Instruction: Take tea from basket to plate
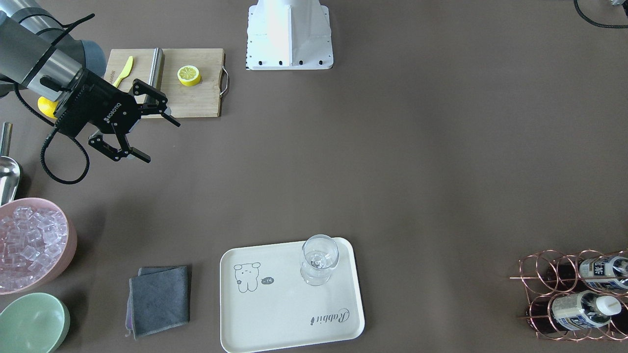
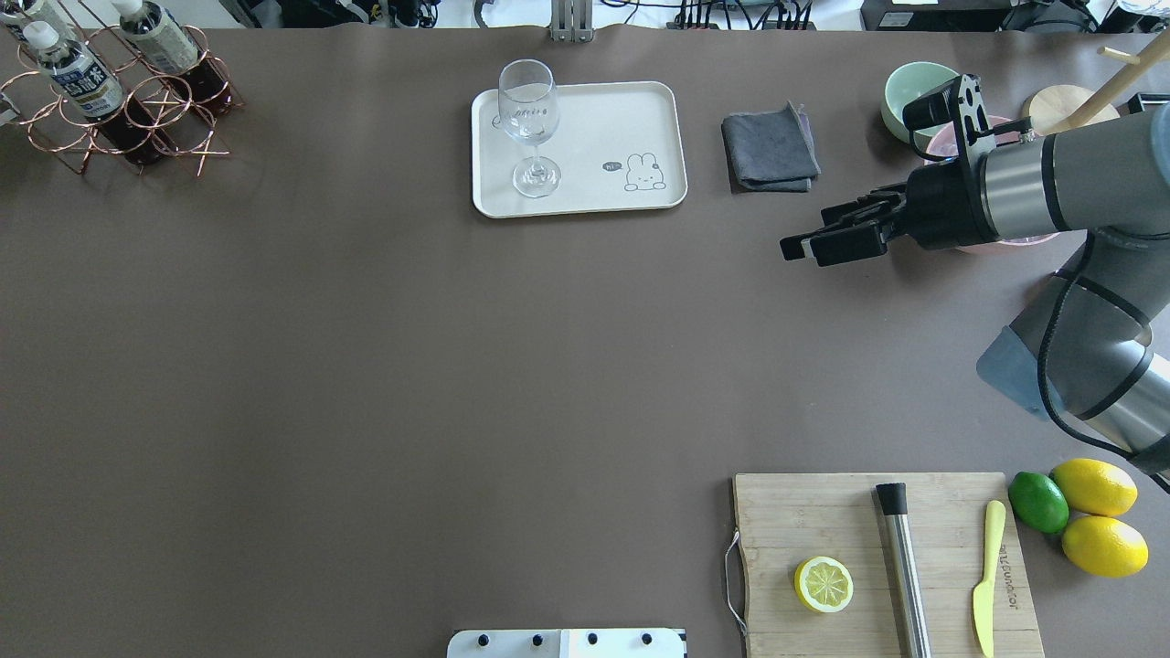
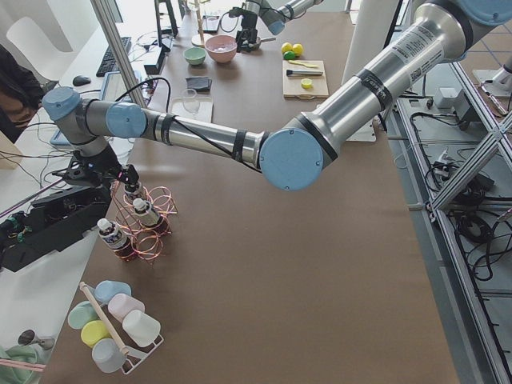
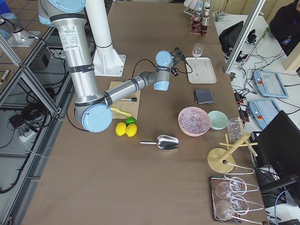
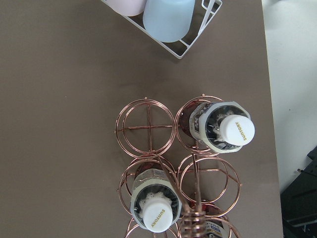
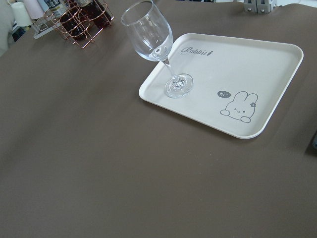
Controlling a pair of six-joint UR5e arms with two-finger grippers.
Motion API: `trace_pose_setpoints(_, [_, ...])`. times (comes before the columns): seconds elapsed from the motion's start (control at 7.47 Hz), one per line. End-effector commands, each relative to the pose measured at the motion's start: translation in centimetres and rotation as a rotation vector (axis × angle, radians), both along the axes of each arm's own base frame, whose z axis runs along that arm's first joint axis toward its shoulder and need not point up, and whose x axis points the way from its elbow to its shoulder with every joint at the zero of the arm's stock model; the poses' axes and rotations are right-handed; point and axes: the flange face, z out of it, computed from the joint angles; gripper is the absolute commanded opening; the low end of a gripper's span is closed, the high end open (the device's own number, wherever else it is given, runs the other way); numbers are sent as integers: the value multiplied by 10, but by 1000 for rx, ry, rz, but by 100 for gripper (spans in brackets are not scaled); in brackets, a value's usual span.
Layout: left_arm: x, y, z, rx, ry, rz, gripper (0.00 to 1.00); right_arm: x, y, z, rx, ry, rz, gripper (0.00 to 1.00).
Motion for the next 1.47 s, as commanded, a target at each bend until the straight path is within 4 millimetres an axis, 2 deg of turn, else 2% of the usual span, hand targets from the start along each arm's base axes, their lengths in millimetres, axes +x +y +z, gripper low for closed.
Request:
trace_pose_setpoints(0.0, [1,2,9,22,3,-6,30,2,5,-6,24,-24,5,100])
trace_pose_setpoints(0.13, [3,2,9,18,5,-8,2,1,4,-4,18,-21,5,100])
trace_pose_setpoints(0.4, [6,5,-2,61,9,5,0,0,6,-6,12,-25,-4,100])
trace_pose_setpoints(0.54, [0,19,-7,88,42,0,0,-2,6,-4,-6,-25,-4,100])
trace_pose_setpoints(0.67, [-7,56,0,116,90,-3,0,-7,7,-3,-10,-24,-9,100])
trace_pose_setpoints(0.8, [-13,77,-15,74,124,-13,0,-15,14,-3,-11,-25,-33,100])
trace_pose_setpoints(0.94, [-26,91,-46,-1,141,-37,0,-14,15,-4,-9,-27,-36,100])
trace_pose_setpoints(1.07, [-33,115,-90,2,141,-44,0,-14,15,-4,-7,-27,-36,100])
trace_pose_setpoints(1.21, [-35,160,-127,7,137,-45,0,-14,16,-5,-5,-29,-39,100])
trace_pose_setpoints(1.34, [-37,205,-156,19,136,-44,0,-14,16,-5,-5,-29,-41,100])
